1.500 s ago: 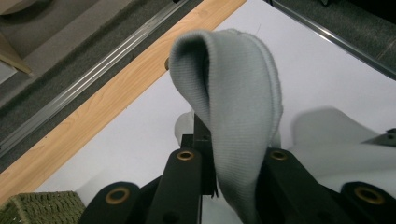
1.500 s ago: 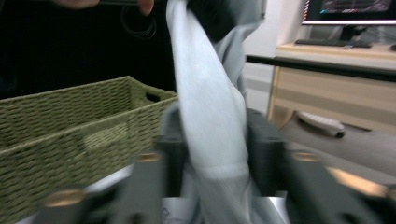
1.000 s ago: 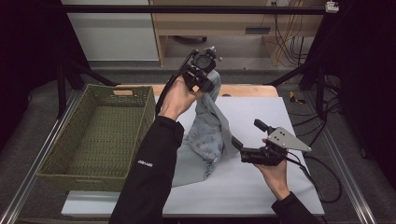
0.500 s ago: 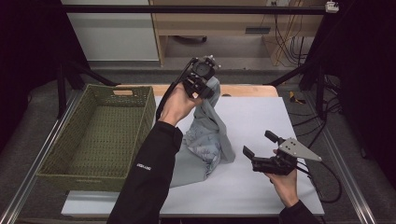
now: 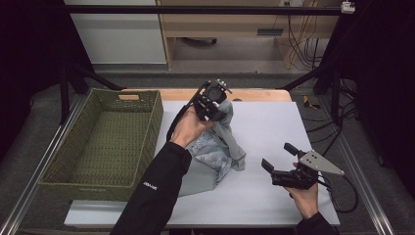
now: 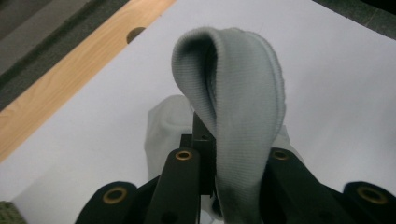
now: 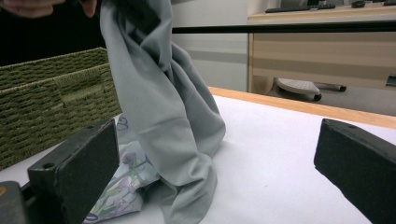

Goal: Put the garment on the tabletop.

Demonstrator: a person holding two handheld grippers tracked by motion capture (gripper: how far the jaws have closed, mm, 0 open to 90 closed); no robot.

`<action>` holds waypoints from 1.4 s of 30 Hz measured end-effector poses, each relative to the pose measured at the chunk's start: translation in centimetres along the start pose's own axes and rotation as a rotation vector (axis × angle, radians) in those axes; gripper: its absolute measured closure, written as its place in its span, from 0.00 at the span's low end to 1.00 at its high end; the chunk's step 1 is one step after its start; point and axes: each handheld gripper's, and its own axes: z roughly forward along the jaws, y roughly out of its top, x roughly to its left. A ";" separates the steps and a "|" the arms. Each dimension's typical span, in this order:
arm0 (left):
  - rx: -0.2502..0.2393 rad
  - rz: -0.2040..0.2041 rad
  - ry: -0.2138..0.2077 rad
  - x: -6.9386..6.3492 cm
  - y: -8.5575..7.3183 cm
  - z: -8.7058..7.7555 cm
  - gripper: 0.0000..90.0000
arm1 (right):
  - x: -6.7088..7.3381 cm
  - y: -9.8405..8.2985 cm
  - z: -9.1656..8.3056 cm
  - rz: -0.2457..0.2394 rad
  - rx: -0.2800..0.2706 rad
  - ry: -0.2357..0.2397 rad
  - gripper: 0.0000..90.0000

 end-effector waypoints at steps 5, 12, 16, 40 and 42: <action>0.004 0.005 -0.003 -0.2 -1.5 1.3 0.89 | 0.0 -0.4 -0.1 -0.010 0.021 0.015 0.00; 0.033 -0.004 -0.018 0.1 -3.2 3.0 0.87 | 0.1 -0.8 0.2 0.006 0.037 0.015 0.00; 0.042 -0.021 -0.032 0.3 -4.0 3.7 0.80 | -0.1 -1.0 0.4 0.004 0.049 0.010 0.00; -0.430 -0.130 0.017 -0.8 -9.7 -2.7 0.11 | -1.1 -0.8 0.0 0.026 0.043 -0.012 0.00; -0.485 -0.146 0.008 -0.8 -10.9 -3.0 0.11 | -1.1 -0.8 0.0 0.031 0.048 -0.014 0.00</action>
